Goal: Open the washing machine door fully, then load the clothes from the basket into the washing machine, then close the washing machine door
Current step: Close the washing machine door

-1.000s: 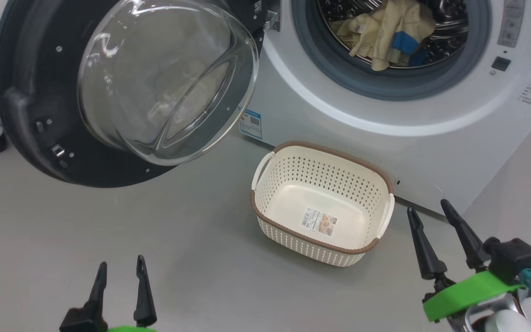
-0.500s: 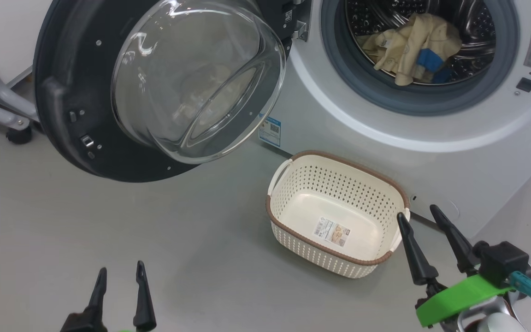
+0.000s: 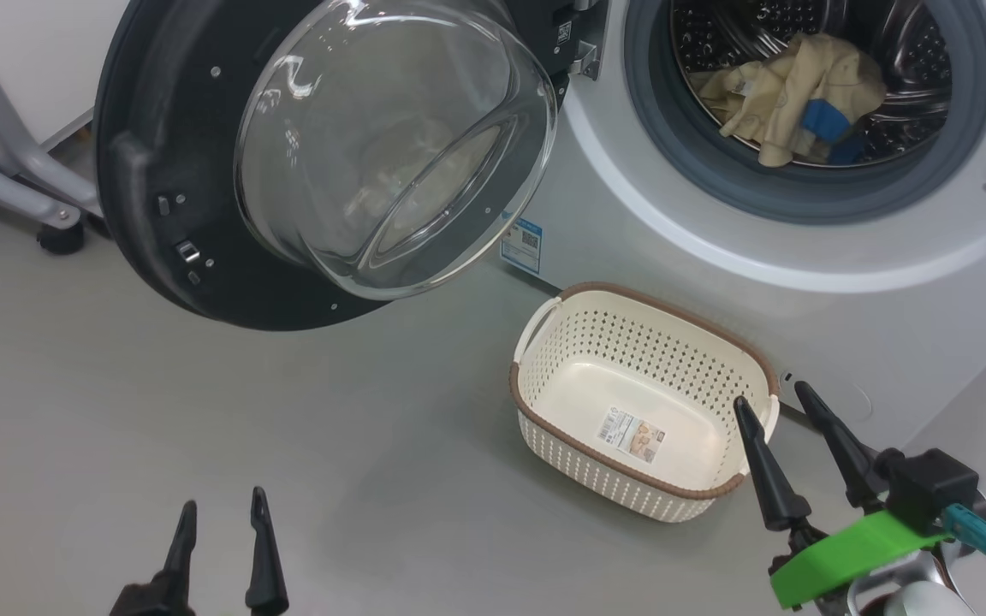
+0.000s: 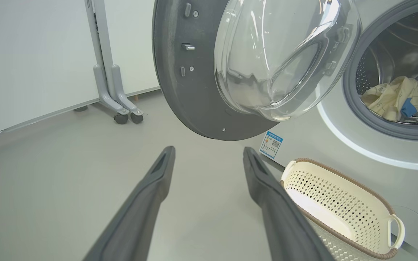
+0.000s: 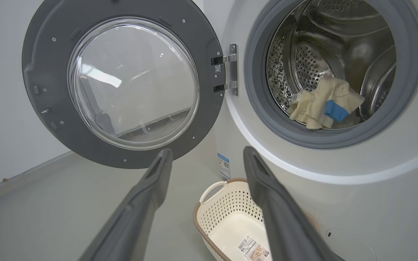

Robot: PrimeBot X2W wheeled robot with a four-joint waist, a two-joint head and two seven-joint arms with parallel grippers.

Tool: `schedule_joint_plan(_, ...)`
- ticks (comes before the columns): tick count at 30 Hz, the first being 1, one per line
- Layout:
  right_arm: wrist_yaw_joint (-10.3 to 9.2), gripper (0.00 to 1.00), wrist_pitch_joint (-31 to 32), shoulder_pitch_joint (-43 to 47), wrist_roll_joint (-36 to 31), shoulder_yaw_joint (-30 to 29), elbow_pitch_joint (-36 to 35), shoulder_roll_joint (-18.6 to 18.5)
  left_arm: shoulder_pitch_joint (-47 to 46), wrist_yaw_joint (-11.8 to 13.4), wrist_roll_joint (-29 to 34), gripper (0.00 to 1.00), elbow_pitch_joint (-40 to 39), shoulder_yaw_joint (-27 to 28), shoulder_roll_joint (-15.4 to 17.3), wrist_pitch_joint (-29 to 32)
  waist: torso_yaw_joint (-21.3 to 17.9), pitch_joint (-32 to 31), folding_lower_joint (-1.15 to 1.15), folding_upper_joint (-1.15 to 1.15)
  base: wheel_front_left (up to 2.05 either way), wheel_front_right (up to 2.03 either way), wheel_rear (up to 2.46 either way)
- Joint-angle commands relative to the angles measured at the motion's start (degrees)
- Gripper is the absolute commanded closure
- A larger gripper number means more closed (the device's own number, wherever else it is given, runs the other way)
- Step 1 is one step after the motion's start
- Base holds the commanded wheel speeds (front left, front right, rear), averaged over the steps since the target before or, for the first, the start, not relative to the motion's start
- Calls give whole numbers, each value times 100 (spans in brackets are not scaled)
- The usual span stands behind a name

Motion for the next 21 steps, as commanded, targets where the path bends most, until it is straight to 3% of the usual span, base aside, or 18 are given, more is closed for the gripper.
schedule_joint_plan(1,-16,0,-37,-177,9,107,-147,-154,-73,9,-25,0,-209,211,58,-63,10,13,0,0,0,0,0)
schedule_joint_plan(18,-16,0,-37,-409,64,304,-73,-263,-3,190,-217,0,-387,287,58,-63,93,153,0,0,0,0,0)
schedule_joint_plan(19,-16,0,-37,-417,68,313,-68,-264,15,211,-338,4,-380,315,58,-63,94,151,0,0,0,0,0)
schedule_joint_plan(21,-16,0,-37,-426,74,325,-60,-262,47,248,-830,100,-339,479,58,-63,97,146,0,0,0,0,0)
